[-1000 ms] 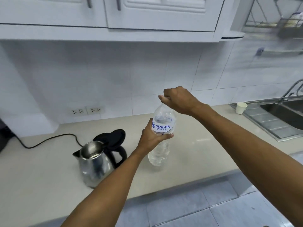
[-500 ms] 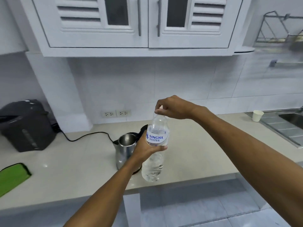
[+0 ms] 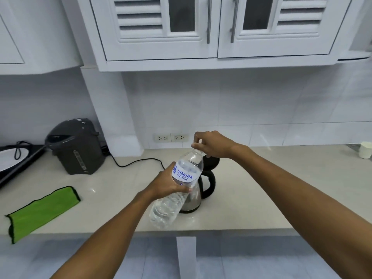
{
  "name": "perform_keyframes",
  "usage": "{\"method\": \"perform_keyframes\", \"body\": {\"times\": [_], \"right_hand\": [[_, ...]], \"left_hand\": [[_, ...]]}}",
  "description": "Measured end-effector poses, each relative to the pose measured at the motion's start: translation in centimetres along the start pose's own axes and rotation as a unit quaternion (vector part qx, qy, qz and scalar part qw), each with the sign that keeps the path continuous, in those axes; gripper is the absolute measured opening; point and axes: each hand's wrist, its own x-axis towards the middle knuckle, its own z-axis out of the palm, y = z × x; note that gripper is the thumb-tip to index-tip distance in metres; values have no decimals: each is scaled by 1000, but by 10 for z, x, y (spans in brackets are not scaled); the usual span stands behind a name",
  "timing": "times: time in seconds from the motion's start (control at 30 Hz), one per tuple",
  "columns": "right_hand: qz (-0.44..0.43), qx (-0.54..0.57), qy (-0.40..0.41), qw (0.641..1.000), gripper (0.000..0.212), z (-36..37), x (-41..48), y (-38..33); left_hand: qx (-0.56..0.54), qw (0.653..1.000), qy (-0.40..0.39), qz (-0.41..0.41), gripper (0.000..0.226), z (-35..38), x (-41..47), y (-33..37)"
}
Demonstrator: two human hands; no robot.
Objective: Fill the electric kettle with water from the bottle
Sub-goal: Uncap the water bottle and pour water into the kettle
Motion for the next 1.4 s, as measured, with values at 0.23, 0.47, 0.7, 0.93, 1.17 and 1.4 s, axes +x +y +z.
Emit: {"method": "perform_keyframes", "body": {"times": [0.23, 0.47, 0.7, 0.93, 1.17, 1.4], "right_hand": [[-53, 196, 2, 979, 16, 18, 9, 20], [-36, 161, 35, 986, 20, 35, 17, 29], [-8, 166, 30, 986, 15, 46, 14, 42], [13, 183, 32, 982, 14, 52, 8, 48], [27, 195, 41, 979, 14, 53, 0, 57], [35, 199, 51, 978, 16, 52, -6, 63]], "left_hand": [[116, 992, -24, -34, 78, -40, 2, -9], [226, 970, -33, -82, 80, -64, 13, -19], [306, 943, -61, -115, 70, -75, 21, -26], [369, 915, -95, -129, 71, -78, 26, -27], [408, 896, -111, -135, 73, -79, 31, -22], [436, 881, -118, -139, 69, -79, 36, -20]]}}
